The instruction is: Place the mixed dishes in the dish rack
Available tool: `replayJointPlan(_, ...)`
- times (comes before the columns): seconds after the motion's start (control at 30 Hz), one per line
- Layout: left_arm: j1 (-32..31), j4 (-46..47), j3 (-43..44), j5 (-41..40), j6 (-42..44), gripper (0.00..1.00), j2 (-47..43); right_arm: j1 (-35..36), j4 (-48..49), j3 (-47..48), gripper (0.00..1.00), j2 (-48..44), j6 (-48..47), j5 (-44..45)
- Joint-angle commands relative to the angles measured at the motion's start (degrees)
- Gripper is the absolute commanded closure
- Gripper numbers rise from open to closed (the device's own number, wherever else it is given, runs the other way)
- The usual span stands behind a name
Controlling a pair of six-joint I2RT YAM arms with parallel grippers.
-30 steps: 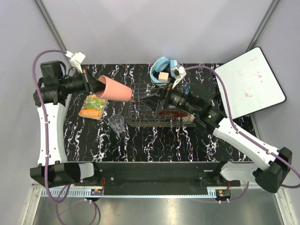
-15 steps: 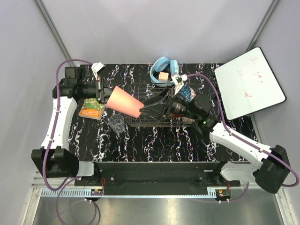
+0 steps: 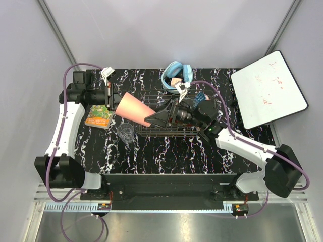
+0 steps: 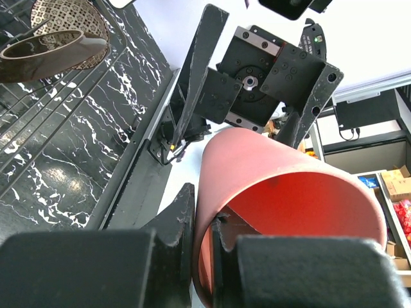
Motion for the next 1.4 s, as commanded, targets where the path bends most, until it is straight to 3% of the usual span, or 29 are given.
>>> replayJointPlan(0.0,-0.51,1.69,3.03,3.59,-0.36,1.00,0.71,-0.34,6.14,1.63,0.00,0.77,0.76,-1.25)
replayJointPlan(0.33,-0.43,1.69,3.30,1.40,0.08,1.00,2.38,-0.35,12.47,2.68,0.08,5.33,5.94,-2.39)
replayJointPlan(0.43,-0.51,1.69,3.12,0.96,0.17,1.00,2.56,-0.34,13.00,3.38,0.24,5.78,6.65,-2.39)
replayJointPlan(0.53,-0.43,2.12,2.68,-1.06,0.52,1.00,2.21,-0.34,10.55,3.47,0.62,3.94,5.07,-1.78)
replayJointPlan(0.57,-0.42,2.04,2.50,-2.55,0.95,0.97,2.12,-0.34,6.54,3.47,0.88,2.97,2.37,-0.38)
replayJointPlan(0.6,-0.42,1.78,1.98,-3.69,1.83,0.72,1.60,-0.34,3.36,3.73,1.00,0.44,0.60,0.67)
replayJointPlan(0.7,1.85,0.38,0.92,-9.05,5.77,0.62,0.46,-0.34,-13.32,6.98,1.00,-4.49,-7.74,4.28)
replayJointPlan(0.73,3.25,-0.33,0.83,-11.07,7.36,0.43,0.19,-0.34,-22.50,9.60,1.00,-5.38,-9.77,5.16)
replayJointPlan(0.8,4.58,-2.17,-0.13,-16.87,11.57,0.38,-0.34,-0.43,-29.07,11.73,1.00,-7.57,-14.69,7.97)
replayJointPlan(0.83,5.46,-2.70,-0.40,-21.59,13.59,0.26,-0.51,-0.43,-34.76,13.82,1.00,-8.02,-17.23,10.07)
replayJointPlan(0.87,5.99,-2.97,-0.57,-24.07,14.92,0.20,-0.95,-0.43,-37.34,15.41,1.00,-7.93,-18.56,11.13)
replayJointPlan(1.0,7.66,0.96,-3.99,-38.04,19.67,0.19,-4.29,-0.43,-58.23,27.44,1.00,-1.01,-22.97,17.45)
replayJointPlan(1.03,7.66,2.38,-4.96,-43.12,20.11,0.19,-5.17,-0.52,-69.16,34.95,1.00,1.79,-24.10,21.91)
replayJointPlan(1.13,7.49,6.43,-8.83,-47.37,21.08,0.20,-7.90,-0.43,-86.07,49.76,1.00,14.45,-25.25,29.22)
replayJointPlan(1.37,7.22,8.19,-12.08,-50.81,23.46,0.21,-9.56,-0.43,-93.34,65.51,1.00,28.61,-23.76,36.63)
